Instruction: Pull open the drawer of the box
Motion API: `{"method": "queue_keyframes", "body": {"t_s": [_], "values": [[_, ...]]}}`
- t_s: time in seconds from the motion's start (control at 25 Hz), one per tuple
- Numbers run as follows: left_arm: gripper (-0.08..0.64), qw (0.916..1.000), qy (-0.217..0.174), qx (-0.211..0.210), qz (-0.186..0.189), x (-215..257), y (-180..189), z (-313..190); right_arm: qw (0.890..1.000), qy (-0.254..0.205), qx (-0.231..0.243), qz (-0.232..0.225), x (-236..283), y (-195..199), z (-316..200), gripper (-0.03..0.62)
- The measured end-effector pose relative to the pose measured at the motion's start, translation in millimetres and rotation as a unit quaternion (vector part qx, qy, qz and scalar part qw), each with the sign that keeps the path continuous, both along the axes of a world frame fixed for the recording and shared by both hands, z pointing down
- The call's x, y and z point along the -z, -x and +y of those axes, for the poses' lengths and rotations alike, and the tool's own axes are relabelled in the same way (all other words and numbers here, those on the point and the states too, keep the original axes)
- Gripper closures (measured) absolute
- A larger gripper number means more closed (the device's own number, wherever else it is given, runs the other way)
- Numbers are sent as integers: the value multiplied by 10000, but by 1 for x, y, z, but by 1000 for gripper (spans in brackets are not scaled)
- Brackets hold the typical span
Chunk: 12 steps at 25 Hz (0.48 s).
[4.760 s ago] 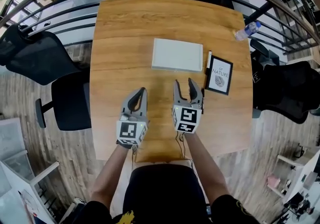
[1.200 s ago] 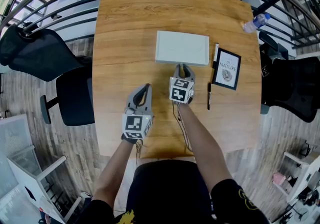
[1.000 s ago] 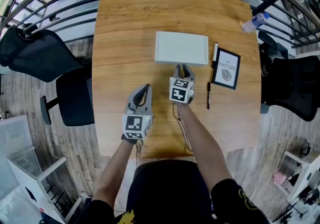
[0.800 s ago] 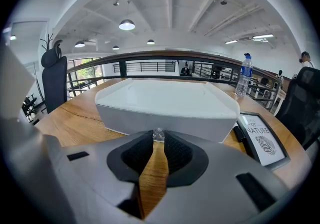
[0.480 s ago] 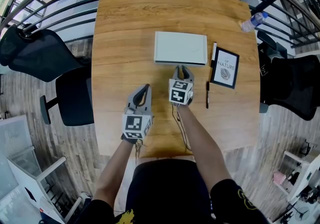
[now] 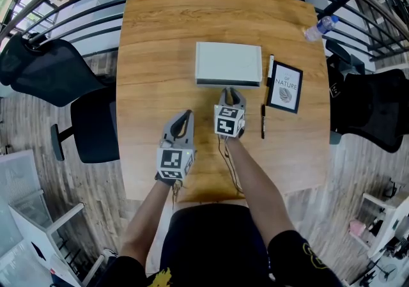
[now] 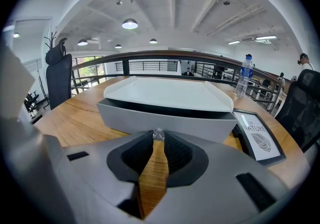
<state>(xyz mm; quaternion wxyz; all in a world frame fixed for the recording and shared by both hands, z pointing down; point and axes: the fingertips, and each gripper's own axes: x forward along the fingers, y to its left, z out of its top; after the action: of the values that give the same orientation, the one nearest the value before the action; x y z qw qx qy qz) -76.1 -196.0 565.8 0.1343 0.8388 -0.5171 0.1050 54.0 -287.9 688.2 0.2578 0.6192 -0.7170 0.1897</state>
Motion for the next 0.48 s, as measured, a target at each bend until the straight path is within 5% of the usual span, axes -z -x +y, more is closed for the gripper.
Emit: {"method": "queue_keyframes", "body": {"t_s": [0.48], "values": [[543, 10000, 31, 1, -6, 1, 1, 9, 10000, 35, 12, 28, -1, -5, 11, 526]]}}
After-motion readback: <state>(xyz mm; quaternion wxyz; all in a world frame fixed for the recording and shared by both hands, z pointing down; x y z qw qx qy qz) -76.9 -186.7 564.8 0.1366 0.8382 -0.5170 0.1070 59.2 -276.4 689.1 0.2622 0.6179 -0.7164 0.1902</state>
